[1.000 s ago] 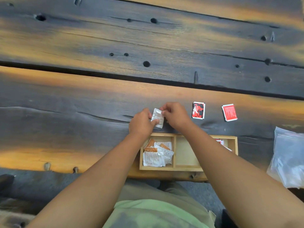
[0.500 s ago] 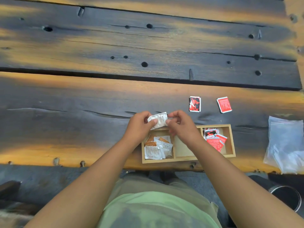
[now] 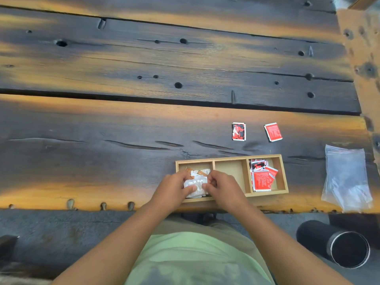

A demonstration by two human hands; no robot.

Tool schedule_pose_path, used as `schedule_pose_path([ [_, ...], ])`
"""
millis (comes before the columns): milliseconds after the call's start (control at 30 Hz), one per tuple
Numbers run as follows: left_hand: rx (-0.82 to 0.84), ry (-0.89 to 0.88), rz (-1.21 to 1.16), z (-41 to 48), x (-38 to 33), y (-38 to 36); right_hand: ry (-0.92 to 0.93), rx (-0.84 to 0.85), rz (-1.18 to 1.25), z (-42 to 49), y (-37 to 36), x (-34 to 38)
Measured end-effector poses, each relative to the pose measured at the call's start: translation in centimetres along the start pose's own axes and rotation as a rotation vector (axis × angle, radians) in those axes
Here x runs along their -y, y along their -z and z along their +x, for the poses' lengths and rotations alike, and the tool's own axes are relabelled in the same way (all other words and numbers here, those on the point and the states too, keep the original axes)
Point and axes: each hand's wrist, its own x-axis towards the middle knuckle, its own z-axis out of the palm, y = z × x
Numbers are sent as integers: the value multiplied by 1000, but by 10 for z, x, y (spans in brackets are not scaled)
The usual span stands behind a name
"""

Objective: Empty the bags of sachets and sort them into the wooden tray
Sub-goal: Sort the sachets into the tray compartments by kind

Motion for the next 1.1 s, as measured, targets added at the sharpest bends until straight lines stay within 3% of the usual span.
schedule_pose_path([
  [133, -82, -76, 226, -5, -1, -10, 4, -19, -182, -1, -10, 2],
  [500, -146, -68, 179, -1, 0, -9, -34, -106, -159, 4, -17, 9],
  [700, -98, -114, 173, 4, 5, -1, -78, -59, -5, 5, -13, 4],
  [867, -162, -92, 40, 16, 2, 2, -96, -8, 161, 11, 9, -12],
  [1100, -285, -13, 13, 49, -50, -14, 35, -36, 242, 47, 82, -40],
])
